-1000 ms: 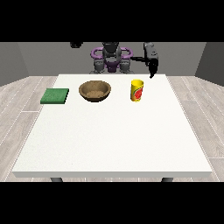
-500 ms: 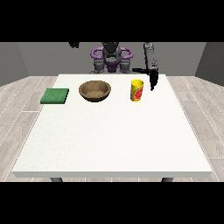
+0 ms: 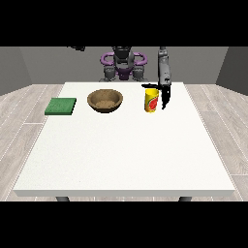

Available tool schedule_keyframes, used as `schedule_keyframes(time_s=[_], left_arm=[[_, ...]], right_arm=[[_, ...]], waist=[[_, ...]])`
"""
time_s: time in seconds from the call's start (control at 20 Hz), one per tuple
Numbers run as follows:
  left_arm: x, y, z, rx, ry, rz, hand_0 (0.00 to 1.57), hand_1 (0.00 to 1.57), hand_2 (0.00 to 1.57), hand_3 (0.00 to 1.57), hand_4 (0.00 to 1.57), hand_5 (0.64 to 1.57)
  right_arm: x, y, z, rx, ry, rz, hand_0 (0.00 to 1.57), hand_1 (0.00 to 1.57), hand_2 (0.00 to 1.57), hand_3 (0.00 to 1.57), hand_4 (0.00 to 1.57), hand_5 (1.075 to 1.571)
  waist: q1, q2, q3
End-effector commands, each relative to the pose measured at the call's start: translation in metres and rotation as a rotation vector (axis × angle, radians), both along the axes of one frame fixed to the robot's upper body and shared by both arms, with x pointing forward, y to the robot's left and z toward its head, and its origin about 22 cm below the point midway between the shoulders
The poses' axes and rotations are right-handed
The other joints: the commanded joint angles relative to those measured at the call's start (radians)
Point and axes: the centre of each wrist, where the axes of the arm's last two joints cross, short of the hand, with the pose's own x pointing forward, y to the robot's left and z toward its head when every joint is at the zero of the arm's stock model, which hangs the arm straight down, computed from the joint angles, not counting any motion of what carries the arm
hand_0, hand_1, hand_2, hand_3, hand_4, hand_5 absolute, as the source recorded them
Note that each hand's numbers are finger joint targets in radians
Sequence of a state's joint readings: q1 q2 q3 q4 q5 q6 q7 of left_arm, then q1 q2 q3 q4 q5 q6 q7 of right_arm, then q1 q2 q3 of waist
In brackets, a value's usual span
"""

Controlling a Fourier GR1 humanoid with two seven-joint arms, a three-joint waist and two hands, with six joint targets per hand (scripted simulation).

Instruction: Pick the cup and pour the ball into the bowl, then pick the bowl and place it on the pad

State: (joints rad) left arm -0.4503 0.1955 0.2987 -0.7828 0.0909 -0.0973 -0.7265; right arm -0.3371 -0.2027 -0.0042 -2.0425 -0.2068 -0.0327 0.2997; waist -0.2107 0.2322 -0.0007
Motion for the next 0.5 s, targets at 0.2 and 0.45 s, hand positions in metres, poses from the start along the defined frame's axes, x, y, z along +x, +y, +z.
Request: schedule_keyframes(time_s=[0.2, 0.45], left_arm=[[0.014, -0.001, -0.008, 0.015, -0.004, 0.041, 0.0, 0.0, 0.0, 0.0, 0.0, 1.418], [-0.004, 0.04, -0.008, 0.237, -0.087, 0.19, 1.32, 1.32, 1.57, 1.57, 0.96, 1.53]], right_arm=[[-0.02, -0.02, 0.038, -0.026, -0.065, 0.022, 0.0, 0.0, 0.0, 0.0, 0.0, 1.567], [-0.025, -0.034, 0.014, -0.004, -0.085, 0.005, 0.0, 0.0, 0.0, 0.0, 0.0, 1.562]], waist=[[-0.057, 0.042, -0.0006], [-0.086, 0.074, 0.0009]])
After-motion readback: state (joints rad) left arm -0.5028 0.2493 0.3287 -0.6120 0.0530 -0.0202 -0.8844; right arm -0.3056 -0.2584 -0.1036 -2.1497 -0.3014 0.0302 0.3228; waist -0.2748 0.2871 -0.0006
